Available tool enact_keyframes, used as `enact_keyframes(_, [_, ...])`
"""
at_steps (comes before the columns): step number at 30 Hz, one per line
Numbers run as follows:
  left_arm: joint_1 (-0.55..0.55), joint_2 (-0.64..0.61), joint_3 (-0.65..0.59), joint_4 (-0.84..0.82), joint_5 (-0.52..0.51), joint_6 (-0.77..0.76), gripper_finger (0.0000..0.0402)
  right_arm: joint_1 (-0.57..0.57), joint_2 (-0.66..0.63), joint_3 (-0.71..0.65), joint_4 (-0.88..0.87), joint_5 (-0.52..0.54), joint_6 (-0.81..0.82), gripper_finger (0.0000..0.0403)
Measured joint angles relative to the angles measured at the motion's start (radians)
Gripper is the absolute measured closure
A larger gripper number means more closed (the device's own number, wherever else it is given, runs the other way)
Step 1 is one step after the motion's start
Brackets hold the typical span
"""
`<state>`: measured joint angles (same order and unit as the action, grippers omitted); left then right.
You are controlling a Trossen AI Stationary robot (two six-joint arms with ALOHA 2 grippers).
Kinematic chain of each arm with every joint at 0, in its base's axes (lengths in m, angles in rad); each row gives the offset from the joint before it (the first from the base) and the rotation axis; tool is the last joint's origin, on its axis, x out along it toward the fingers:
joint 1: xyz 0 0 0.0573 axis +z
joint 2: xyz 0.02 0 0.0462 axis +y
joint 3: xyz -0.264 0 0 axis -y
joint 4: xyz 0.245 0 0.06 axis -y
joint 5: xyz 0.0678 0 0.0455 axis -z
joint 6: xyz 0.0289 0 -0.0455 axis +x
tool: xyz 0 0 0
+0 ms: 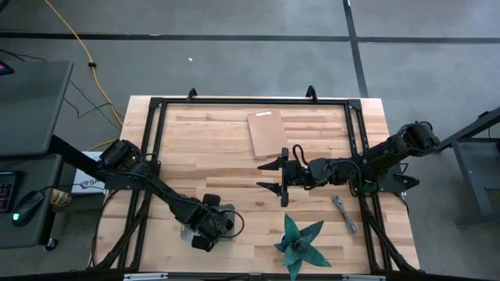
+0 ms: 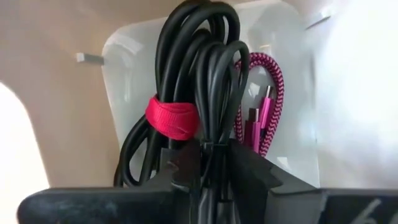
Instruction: Pick and place USB-C Cables
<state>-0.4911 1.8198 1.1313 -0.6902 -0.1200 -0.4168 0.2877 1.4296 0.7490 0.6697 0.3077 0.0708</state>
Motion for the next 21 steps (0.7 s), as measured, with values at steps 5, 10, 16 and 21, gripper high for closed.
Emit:
enact_keyframes(5, [0.000, 0.000, 0.006, 0.006, -0.025, 0.000, 0.0341, 0.000, 0.000, 0.000, 0.000, 0.003, 0.000, 0.0164])
enact_keyframes(10, [-0.004, 0.000, 0.028, 0.007, -0.026, 0.000, 0.0341, 0.000, 0.000, 0.000, 0.000, 0.003, 0.000, 0.0164])
enact_keyframes(16, [-0.014, 0.000, 0.037, 0.003, -0.022, 0.001, 0.0341, 0.000, 0.000, 0.000, 0.000, 0.002, 0.000, 0.0164])
enact_keyframes(21, [-0.014, 0.000, 0.037, -0.039, -0.014, 0.004, 0.0341, 0.000, 0.000, 0.000, 0.000, 0.002, 0.000, 0.0164])
